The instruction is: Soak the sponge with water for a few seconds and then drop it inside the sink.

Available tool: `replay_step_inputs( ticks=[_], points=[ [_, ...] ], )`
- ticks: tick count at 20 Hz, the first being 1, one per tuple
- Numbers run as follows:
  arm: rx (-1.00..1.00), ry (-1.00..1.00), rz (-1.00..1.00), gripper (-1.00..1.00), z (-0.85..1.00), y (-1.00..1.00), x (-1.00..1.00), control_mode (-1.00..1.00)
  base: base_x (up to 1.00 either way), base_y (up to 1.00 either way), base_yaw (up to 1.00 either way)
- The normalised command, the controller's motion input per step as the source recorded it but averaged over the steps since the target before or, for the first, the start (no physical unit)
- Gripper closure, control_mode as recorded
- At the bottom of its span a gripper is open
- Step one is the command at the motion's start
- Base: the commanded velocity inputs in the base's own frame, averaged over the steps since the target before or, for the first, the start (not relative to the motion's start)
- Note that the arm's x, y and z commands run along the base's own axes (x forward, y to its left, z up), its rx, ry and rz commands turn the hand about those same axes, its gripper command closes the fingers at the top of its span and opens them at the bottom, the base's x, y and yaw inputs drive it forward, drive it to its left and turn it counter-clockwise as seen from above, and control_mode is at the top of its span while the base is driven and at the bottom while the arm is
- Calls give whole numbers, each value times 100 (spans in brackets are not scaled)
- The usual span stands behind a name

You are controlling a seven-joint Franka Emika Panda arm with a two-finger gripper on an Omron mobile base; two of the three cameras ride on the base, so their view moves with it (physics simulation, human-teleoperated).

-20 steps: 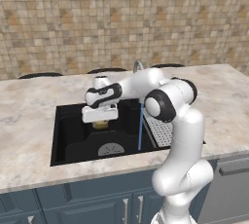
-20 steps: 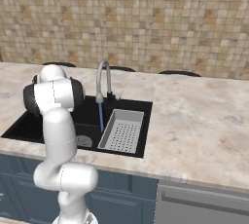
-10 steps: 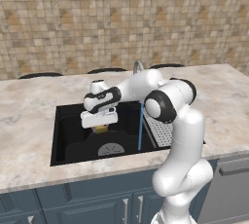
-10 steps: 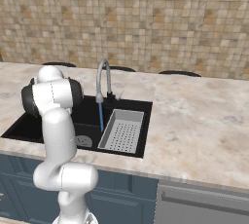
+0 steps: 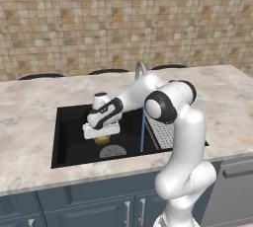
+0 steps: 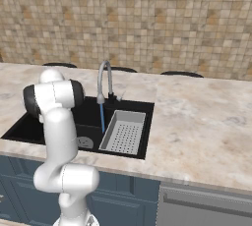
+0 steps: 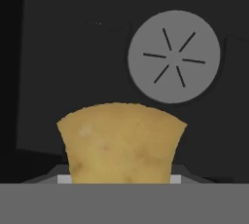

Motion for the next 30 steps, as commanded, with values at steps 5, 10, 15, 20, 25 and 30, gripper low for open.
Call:
replay_step_inputs(
  ticks=[5, 10, 15, 20, 25, 30],
  points=[
    [0, -17, -3, 100, -29, 4, 0, -100, 0, 0, 0],
    [0, -13, -2, 100, -15, 2, 1, -100, 0, 0, 0],
    [0, -11, -3, 100, -5, 5, 8, -100, 0, 0, 0],
    [0, -12, -3, 100, 0, 8, 13, -100, 0, 0, 0],
    [0, -7, 0, 100, 0, 8, 12, -100, 0, 0, 0],
    [0, -4, 0, 100, 0, 8, 18, -100, 0, 0, 0]
  ],
)
